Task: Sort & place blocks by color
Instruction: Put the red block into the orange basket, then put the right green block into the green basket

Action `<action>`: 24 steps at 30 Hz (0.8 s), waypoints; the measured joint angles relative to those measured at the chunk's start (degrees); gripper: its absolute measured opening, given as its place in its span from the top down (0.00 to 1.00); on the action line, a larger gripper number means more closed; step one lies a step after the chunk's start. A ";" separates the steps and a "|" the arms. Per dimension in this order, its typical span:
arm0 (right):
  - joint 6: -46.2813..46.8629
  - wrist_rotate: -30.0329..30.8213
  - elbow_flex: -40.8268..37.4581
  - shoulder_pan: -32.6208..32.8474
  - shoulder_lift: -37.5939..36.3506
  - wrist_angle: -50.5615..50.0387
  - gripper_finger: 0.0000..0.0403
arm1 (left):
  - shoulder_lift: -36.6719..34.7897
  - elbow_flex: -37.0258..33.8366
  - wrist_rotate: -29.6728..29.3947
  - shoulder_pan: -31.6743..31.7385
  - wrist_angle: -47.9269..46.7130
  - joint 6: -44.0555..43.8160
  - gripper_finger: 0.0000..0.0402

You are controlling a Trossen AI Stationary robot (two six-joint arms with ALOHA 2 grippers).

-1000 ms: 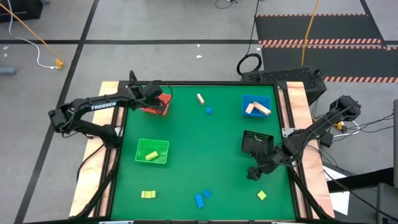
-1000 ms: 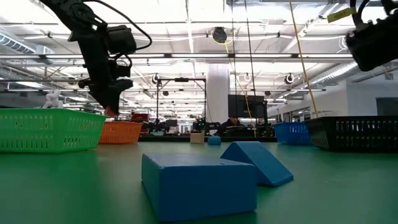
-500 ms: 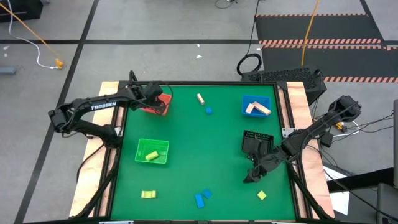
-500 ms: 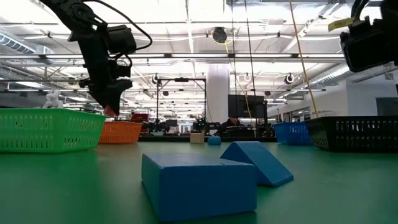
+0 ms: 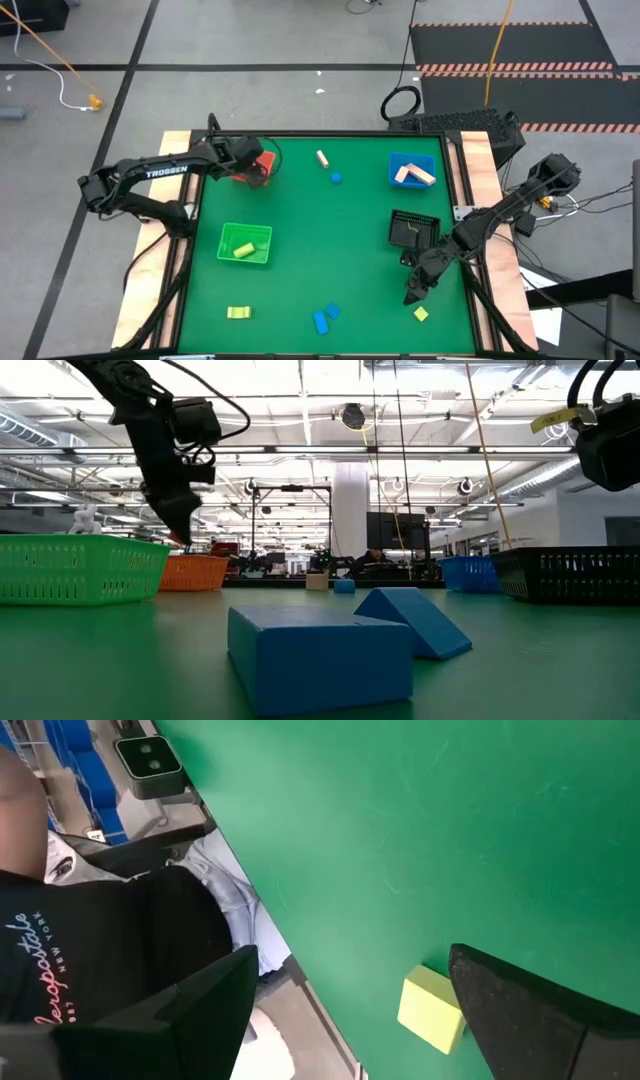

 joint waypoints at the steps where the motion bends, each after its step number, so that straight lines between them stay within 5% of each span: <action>1: 0.00 0.00 0.00 -0.01 0.00 0.00 0.21 | 0.00 0.00 1.15 0.21 0.39 -5.57 0.43; 5: 0.02 0.00 0.00 0.00 0.00 0.00 0.21 | 0.00 0.00 1.68 1.01 -0.80 -21.59 0.44; 14: 0.40 -0.14 0.00 1.67 0.00 4.57 0.21 | 0.00 0.00 1.47 0.61 -1.60 -17.89 0.52; 24: 26.78 -0.38 0.07 11.76 0.00 12.47 0.21 | 0.00 0.00 1.45 0.61 -1.96 -17.03 0.57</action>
